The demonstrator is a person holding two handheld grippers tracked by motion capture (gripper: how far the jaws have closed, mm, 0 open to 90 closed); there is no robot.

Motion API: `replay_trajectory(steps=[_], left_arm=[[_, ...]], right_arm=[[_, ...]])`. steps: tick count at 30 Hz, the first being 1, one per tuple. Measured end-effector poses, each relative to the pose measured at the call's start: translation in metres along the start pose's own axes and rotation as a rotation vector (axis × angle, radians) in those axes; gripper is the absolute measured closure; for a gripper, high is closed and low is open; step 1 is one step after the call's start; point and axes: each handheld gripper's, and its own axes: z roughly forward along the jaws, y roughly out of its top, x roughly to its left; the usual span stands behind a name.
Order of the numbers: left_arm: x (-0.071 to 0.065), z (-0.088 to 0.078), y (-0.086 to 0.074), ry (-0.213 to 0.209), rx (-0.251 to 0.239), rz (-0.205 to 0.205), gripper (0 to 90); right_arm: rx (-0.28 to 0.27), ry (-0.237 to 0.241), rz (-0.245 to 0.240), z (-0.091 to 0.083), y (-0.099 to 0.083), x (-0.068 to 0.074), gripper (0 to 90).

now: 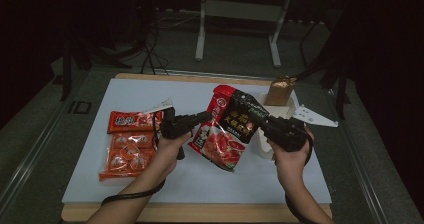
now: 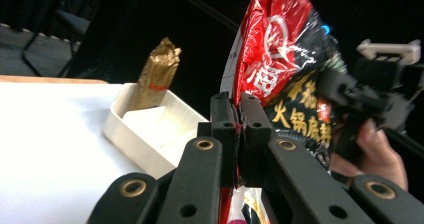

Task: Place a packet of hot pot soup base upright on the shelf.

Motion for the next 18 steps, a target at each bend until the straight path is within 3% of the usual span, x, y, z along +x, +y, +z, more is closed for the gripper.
replay_trajectory(steps=[5,10,14,16,18], left_arm=[[0.002,0.001,0.0,-0.008,0.044,0.029,84.6],[-0.001,0.0,0.003,0.003,0.053,0.064,79.9],[-0.005,-0.003,0.008,0.021,0.065,0.083,69.3],[-0.007,-0.006,0.011,0.044,0.072,0.099,59.6],[-0.01,-0.01,0.013,0.064,0.061,0.103,56.9]], right_arm=[[0.035,0.003,-0.05,0.002,0.009,0.003,76.2],[0.047,0.02,-0.093,0.002,0.02,0.005,76.7],[0.05,0.024,-0.129,0.0,0.028,0.006,76.8],[0.049,0.034,-0.126,-0.001,0.032,0.003,76.7],[0.046,0.044,-0.121,-0.002,0.036,-0.001,76.6]])
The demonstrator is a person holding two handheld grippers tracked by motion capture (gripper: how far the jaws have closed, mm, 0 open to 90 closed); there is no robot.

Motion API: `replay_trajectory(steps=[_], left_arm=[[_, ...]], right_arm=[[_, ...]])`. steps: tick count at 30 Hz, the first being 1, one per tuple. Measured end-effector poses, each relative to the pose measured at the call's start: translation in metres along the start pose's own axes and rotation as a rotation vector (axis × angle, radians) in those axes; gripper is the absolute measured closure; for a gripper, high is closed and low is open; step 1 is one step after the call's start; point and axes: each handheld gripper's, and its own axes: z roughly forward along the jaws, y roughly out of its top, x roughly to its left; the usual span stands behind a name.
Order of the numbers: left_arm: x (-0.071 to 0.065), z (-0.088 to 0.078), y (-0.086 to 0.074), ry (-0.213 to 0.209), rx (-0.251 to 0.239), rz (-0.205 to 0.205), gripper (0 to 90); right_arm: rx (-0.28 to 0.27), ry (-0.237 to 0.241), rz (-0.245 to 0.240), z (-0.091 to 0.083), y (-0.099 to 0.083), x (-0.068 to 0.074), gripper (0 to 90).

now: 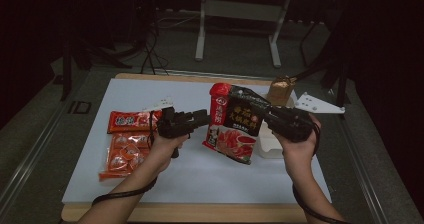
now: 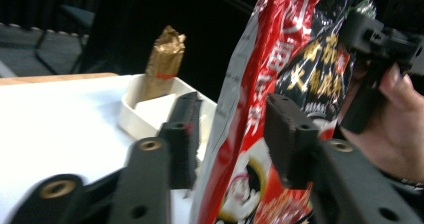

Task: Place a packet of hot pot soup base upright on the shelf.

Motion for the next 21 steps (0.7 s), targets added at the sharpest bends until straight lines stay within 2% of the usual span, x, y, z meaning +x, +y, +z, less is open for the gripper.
replay_trajectory(steps=[1,3,4,7,10,11,15,17,19,21], left_arm=[[-0.002,-0.001,0.001,0.027,0.015,0.023,53.7],[-0.002,-0.001,0.001,0.027,0.015,0.023,50.3],[-0.006,-0.005,0.001,0.064,0.048,0.072,46.1],[-0.012,-0.01,0.0,0.087,0.081,0.116,41.2],[-0.016,-0.013,0.0,0.092,0.101,0.132,39.6],[-0.017,-0.015,0.0,0.096,0.109,0.141,36.5],[-0.022,-0.021,-0.003,0.079,0.14,0.143,27.8],[-0.024,-0.024,-0.006,0.079,0.146,0.145,24.9],[-0.024,-0.029,-0.008,0.08,0.147,0.119,24.6],[-0.025,-0.034,-0.011,0.068,0.154,0.111,21.5]], right_arm=[[0.001,0.001,0.0,-0.001,0.001,-0.002,76.6],[0.004,-0.001,0.001,-0.001,0.002,-0.004,76.5],[0.001,0.007,0.0,-0.003,0.004,-0.009,76.5],[0.008,-0.005,-0.02,-0.005,0.006,-0.014,76.5],[0.018,-0.024,-0.045,-0.006,0.008,-0.015,76.6],[0.02,-0.03,-0.055,-0.006,0.01,-0.016,76.5],[0.012,-0.057,-0.096,-0.01,0.018,-0.023,76.6],[0.005,-0.058,-0.096,-0.013,0.021,-0.028,76.6],[0.0,-0.062,-0.091,-0.014,0.023,-0.031,76.6],[-0.009,-0.064,-0.089,-0.018,0.026,-0.036,76.6]])
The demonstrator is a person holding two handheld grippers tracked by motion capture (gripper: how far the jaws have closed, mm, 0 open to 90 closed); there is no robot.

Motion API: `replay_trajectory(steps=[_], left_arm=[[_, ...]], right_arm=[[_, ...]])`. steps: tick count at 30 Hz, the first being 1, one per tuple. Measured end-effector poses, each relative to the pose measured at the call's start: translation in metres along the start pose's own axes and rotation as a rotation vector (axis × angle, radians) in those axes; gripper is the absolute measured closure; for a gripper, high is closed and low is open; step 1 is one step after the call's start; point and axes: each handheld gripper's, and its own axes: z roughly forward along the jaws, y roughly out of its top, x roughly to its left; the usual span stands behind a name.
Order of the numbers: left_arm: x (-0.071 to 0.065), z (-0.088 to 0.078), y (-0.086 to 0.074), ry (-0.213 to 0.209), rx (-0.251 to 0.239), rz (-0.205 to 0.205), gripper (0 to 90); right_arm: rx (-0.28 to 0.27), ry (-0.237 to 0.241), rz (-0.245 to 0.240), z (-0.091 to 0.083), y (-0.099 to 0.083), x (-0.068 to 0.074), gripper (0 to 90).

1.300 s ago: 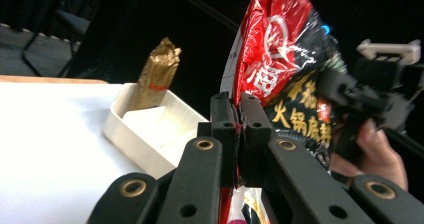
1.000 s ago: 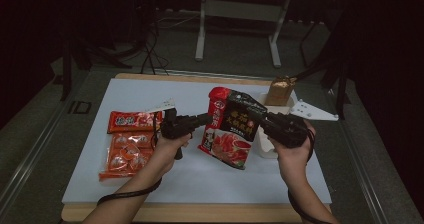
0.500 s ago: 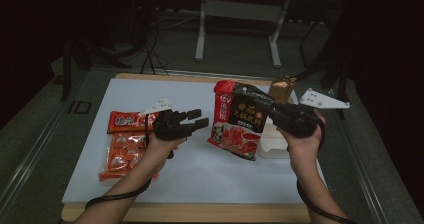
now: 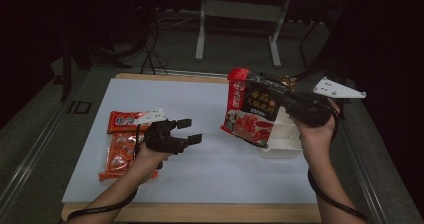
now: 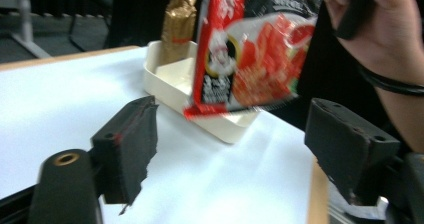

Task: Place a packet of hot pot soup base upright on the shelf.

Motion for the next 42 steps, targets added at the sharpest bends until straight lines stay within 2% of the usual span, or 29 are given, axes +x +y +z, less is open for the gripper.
replay_trajectory(steps=[2,4,6,7,8,9,15,17,22,24,26,29,31,33,35,37,39,42], left_arm=[[-0.001,-0.003,-0.004,-0.003,0.017,0.001,21.5],[-0.003,-0.006,-0.008,0.013,0.04,0.006,16.5],[-0.005,-0.008,-0.011,0.009,0.055,0.009,13.7],[-0.008,-0.01,-0.017,0.018,0.089,0.021,13.7],[-0.009,-0.011,-0.019,0.014,0.101,0.017,3.1],[-0.01,-0.012,-0.022,0.016,0.106,0.014,1.6],[-0.014,-0.021,-0.037,0.027,0.129,0.011,1.5],[-0.016,-0.023,-0.042,0.018,0.137,0.011,1.5],[-0.019,-0.026,-0.055,0.047,0.155,0.038,1.5],[-0.018,-0.026,-0.06,0.049,0.163,0.028,1.5],[-0.018,-0.027,-0.065,0.066,0.171,0.039,1.6],[-0.016,-0.029,-0.071,0.075,0.176,0.034,1.6],[-0.014,-0.031,-0.074,0.071,0.164,0.025,1.6],[-0.014,-0.032,-0.076,0.076,0.16,0.024,1.6],[-0.014,-0.032,-0.078,0.078,0.155,0.021,1.7],[-0.014,-0.032,-0.08,0.074,0.156,0.02,1.7],[-0.016,-0.031,-0.08,0.081,0.166,0.037,1.7],[-0.017,-0.031,-0.081,0.076,0.163,0.044,1.7]], right_arm=[[-0.004,-0.009,0.0,-0.002,0.002,-0.004,76.6],[-0.003,-0.029,-0.013,-0.006,0.006,-0.011,76.5],[-0.003,-0.039,-0.012,-0.007,0.008,-0.013,76.5],[-0.004,-0.046,-0.017,-0.008,0.009,-0.016,76.5],[-0.005,-0.06,-0.027,-0.012,0.011,-0.022,76.5],[-0.005,-0.066,-0.025,-0.013,0.012,-0.025,76.5],[0.001,-0.108,-0.033,-0.023,0.016,-0.039,76.5],[0.002,-0.124,-0.033,-0.026,0.017,-0.045,76.4],[-0.003,-0.152,-0.027,-0.031,0.015,-0.063,76.4],[0.002,-0.152,-0.02,-0.032,0.013,-0.07,76.3],[0.01,-0.156,-0.008,-0.031,0.01,-0.078,76.3],[0.008,-0.174,-0.006,-0.03,0.005,-0.086,76.2],[0.0,-0.191,-0.025,-0.029,0.001,-0.09,76.1],[0.01,-0.166,-0.077,-0.027,-0.002,-0.095,76.1],[0.027,-0.178,-0.069,-0.024,-0.004,-0.099,76.2],[0.047,-0.177,-0.085,-0.021,-0.007,-0.103,76.2],[0.047,-0.173,-0.082,-0.019,-0.01,-0.108,76.2],[0.043,-0.167,-0.102,-0.016,-0.014,-0.114,76.1]])
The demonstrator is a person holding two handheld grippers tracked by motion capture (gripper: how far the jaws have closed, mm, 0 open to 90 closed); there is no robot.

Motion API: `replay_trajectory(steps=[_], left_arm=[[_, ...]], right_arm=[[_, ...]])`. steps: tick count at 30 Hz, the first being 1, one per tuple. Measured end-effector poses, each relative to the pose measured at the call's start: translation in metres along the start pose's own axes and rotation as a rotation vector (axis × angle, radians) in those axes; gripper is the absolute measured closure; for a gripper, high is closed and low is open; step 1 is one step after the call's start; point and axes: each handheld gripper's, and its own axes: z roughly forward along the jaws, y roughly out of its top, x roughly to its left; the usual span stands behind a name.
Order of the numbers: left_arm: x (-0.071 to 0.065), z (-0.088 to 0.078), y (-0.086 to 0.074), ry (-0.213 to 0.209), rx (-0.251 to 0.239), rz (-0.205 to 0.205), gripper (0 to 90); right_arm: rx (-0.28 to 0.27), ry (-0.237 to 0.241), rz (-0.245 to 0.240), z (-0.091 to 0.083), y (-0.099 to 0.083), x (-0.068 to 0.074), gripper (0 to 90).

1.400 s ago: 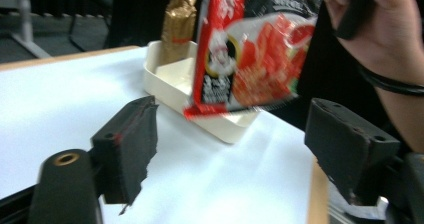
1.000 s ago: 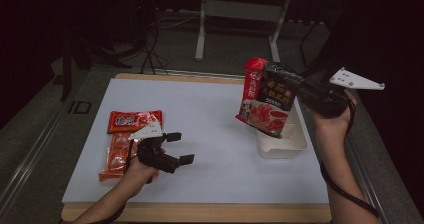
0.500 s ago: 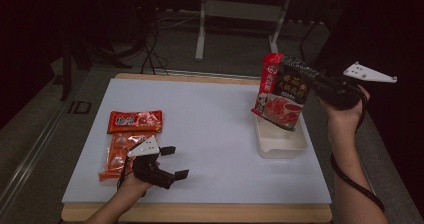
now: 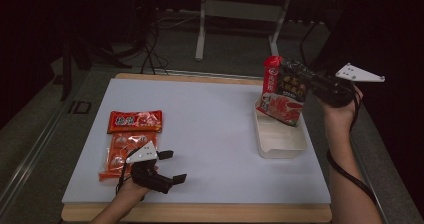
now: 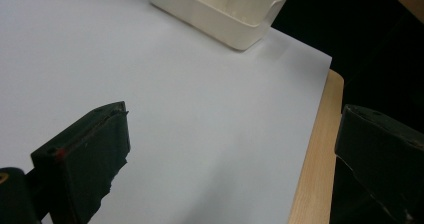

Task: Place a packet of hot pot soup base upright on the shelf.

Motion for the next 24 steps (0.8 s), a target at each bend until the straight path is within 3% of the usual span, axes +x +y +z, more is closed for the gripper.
replay_trajectory(steps=[11,24], left_arm=[[0.001,0.002,-0.004,-0.012,0.0,-0.018,1.7],[0.004,0.0,-0.007,-0.018,-0.009,-0.044,1.7]], right_arm=[[0.051,0.018,-0.099,0.021,-0.009,-0.008,76.0],[0.11,0.035,-0.098,0.042,-0.027,-0.01,75.9]])
